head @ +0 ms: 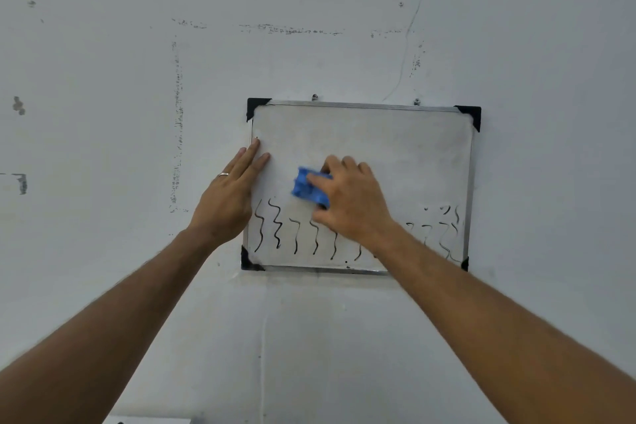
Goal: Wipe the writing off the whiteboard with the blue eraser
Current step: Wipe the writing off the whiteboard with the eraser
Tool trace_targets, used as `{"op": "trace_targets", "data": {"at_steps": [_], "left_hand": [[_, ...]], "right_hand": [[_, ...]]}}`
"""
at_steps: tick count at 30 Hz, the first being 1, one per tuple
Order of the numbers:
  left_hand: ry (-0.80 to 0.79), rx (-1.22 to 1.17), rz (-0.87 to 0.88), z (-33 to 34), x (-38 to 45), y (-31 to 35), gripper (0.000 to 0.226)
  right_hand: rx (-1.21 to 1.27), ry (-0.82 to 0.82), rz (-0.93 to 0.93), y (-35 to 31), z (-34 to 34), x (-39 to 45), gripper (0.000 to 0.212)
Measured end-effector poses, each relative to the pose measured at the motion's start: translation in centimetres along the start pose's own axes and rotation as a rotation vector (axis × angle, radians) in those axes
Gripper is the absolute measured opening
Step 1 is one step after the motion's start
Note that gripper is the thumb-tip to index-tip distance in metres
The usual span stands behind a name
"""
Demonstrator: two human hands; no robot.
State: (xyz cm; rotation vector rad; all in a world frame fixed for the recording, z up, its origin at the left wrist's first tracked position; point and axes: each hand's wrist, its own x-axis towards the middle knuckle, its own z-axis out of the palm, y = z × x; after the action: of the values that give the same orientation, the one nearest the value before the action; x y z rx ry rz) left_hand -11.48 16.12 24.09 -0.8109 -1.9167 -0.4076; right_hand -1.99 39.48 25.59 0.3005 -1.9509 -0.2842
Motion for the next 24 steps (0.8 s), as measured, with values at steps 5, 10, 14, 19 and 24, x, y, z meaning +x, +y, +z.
{"op": "trace_targets", "data": {"at_steps": [5, 10, 14, 19, 24], "left_hand": [[0.001, -0.007, 0.000, 0.1, -0.1, -0.1, 0.074], [0.004, -0.044, -0.016, 0.1, -0.1, 0.0, 0.070], [0.019, -0.083, -0.020, -0.3, -0.2, 0.1, 0.063], [0.045, -0.126, -0.053, -0.7, -0.6, 0.3, 0.060], [0.055, -0.117, -0.058, -0.8, -0.8, 0.2, 0.064]], "right_hand": [[-0.033, -0.043, -0.195, -2.3, 1.6, -2.1, 0.048], [-0.008, 0.037, 0.129, -1.9, 0.3, 0.3, 0.046], [-0.042, -0.023, -0.171, -3.0, 1.4, -1.8, 0.048], [0.044, 0.063, 0.198, -2.9, 0.6, 1.0, 0.046], [-0.020, 0.033, -0.022, -3.5, 1.3, 0.8, 0.048]]}}
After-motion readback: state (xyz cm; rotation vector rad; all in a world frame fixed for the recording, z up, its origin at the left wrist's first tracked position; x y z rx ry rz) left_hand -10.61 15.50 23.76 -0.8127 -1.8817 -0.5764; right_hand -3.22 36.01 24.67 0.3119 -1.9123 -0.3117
